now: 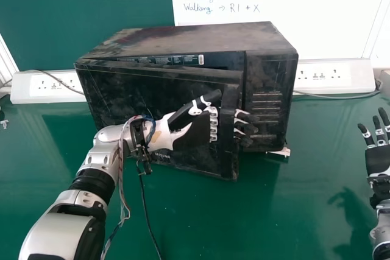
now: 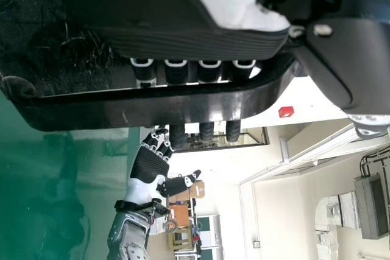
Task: Open the door of oven
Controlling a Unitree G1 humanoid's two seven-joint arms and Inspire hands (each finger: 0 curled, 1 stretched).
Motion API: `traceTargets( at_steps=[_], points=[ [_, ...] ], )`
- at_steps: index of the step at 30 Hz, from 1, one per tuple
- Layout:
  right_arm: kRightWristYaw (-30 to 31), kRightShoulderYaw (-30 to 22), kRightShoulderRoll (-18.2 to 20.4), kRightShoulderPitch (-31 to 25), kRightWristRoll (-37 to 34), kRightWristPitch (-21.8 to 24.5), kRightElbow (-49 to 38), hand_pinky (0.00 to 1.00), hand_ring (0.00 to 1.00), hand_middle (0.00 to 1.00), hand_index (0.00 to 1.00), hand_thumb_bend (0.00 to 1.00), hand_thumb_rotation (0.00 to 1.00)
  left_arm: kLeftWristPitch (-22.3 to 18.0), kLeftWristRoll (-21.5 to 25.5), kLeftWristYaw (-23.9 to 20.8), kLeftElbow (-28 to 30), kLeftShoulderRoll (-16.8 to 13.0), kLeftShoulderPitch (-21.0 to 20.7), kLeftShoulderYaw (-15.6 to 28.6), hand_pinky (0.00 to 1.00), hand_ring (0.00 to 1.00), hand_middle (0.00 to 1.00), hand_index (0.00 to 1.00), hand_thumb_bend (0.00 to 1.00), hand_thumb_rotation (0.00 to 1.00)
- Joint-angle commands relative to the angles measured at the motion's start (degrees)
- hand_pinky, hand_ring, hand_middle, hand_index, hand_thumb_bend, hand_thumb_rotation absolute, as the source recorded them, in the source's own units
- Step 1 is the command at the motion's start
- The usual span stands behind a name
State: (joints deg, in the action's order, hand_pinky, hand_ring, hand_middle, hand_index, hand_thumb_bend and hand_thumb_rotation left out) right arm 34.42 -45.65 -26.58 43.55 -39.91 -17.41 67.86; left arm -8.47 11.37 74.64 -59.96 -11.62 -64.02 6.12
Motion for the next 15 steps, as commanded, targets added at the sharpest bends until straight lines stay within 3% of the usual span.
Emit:
traceTargets(
  at_steps=[1, 15],
  points=[
    [-0.74, 0.11, 0.38, 0.57, -0.05, -0.48, -0.67, 0.57, 0.67, 0.76, 0.74, 1.00, 0.87, -0.46, 0.76, 1.54, 0.20, 0.71, -0.62, -0.50, 0.41, 0.54, 0.67, 0.74, 0.91, 0.96],
    [-1.59, 0.60, 0.16, 0.60, 0.13, -0.41, -0.59, 0.44, 0.53, 0.63, 0.66, 1.00, 0.85, -0.41, 0.71, 2.43, 1.17, 0.43, -0.08, -0.83, 0.40, 0.54, 0.66, 0.71, 0.92, 0.96]
  ],
)
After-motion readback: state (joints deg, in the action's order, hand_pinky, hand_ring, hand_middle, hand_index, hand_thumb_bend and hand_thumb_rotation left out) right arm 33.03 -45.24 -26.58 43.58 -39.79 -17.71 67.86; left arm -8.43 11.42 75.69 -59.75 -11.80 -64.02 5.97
